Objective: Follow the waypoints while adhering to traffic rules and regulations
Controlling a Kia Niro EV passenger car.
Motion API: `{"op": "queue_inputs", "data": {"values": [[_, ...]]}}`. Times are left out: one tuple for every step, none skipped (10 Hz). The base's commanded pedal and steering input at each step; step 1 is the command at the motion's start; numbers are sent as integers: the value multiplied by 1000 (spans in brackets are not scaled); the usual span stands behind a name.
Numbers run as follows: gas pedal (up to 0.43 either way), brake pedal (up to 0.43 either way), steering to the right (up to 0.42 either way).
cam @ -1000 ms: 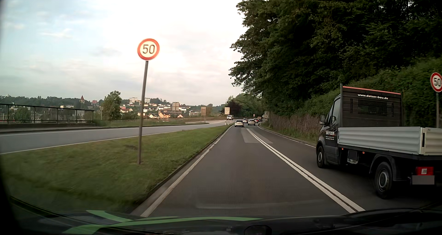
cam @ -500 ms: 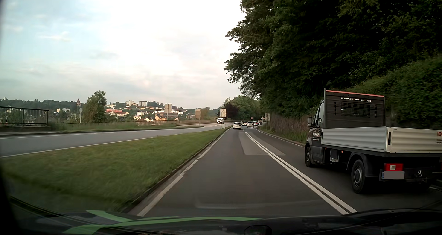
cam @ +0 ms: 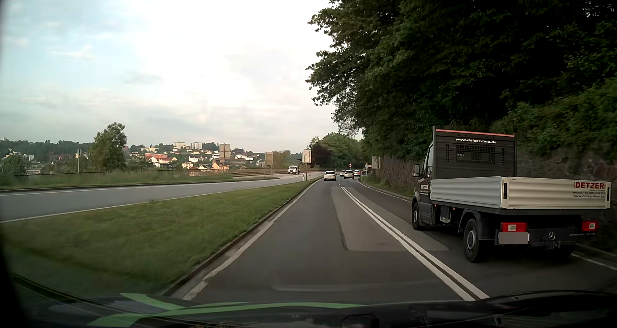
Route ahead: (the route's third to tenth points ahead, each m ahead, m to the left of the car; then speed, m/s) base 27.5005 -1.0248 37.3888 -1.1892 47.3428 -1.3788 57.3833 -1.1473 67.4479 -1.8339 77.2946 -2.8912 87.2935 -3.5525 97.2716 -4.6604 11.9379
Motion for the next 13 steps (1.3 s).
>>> {"op": "queue_inputs", "data": {"values": [[59,0,1],[67,0,1],[67,0,1],[67,0,1],[67,0,1],[67,0,1],[67,0,0],[67,0,-3],[67,0,-4],[79,0,-4],[79,0,-3],[79,0,-3],[79,0,-3]]}}
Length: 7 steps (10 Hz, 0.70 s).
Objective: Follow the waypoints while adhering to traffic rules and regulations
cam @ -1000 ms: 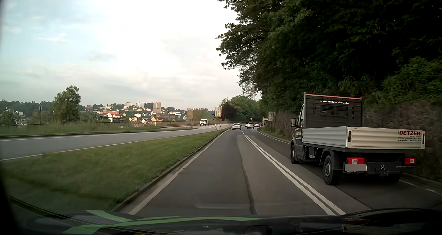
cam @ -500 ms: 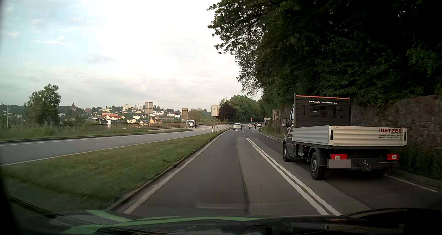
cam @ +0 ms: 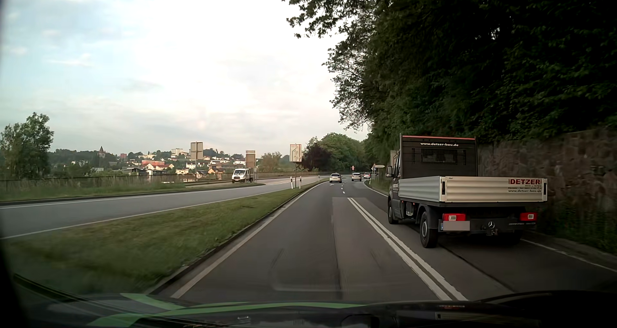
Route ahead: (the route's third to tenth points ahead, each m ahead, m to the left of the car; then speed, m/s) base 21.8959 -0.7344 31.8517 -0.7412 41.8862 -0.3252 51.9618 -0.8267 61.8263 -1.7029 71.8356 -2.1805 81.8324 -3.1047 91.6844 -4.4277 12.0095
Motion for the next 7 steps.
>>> {"op": "queue_inputs", "data": {"values": [[79,0,-3],[79,0,-3],[79,0,-3],[87,0,-2],[138,0,-3],[138,0,-3],[138,0,-2]]}}
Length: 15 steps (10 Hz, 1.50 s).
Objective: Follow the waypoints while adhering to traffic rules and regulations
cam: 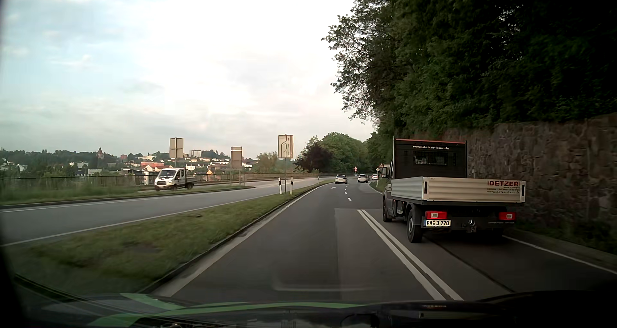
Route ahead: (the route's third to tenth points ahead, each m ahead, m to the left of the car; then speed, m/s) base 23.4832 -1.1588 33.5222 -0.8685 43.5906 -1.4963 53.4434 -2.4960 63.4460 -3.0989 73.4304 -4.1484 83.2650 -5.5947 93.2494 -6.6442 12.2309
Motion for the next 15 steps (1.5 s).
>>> {"op": "queue_inputs", "data": {"values": [[138,0,-1],[130,0,1],[118,0,4],[110,0,3],[98,0,2],[39,0,1],[39,0,0],[39,0,-1],[47,0,0],[47,0,-1],[47,0,-1],[47,0,-1],[47,0,-1],[59,0,-1],[59,0,-1]]}}
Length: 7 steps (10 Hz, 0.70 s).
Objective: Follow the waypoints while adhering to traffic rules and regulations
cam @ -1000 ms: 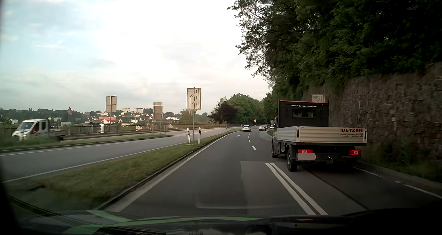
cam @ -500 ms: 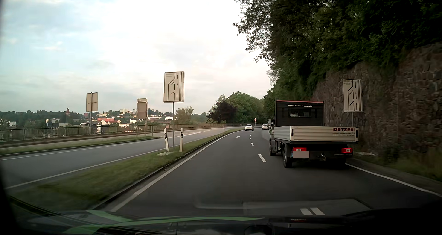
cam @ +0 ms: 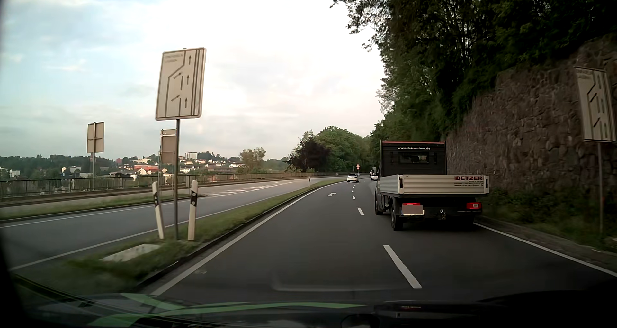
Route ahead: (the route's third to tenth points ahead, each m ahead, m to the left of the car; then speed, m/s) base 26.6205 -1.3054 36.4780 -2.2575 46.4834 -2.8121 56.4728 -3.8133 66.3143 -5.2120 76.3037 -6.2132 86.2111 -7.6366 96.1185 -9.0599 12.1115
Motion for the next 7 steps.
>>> {"op": "queue_inputs", "data": {"values": [[59,0,-1],[59,0,-1],[59,0,-1],[59,0,-1],[67,0,-1],[67,0,0],[67,0,0]]}}
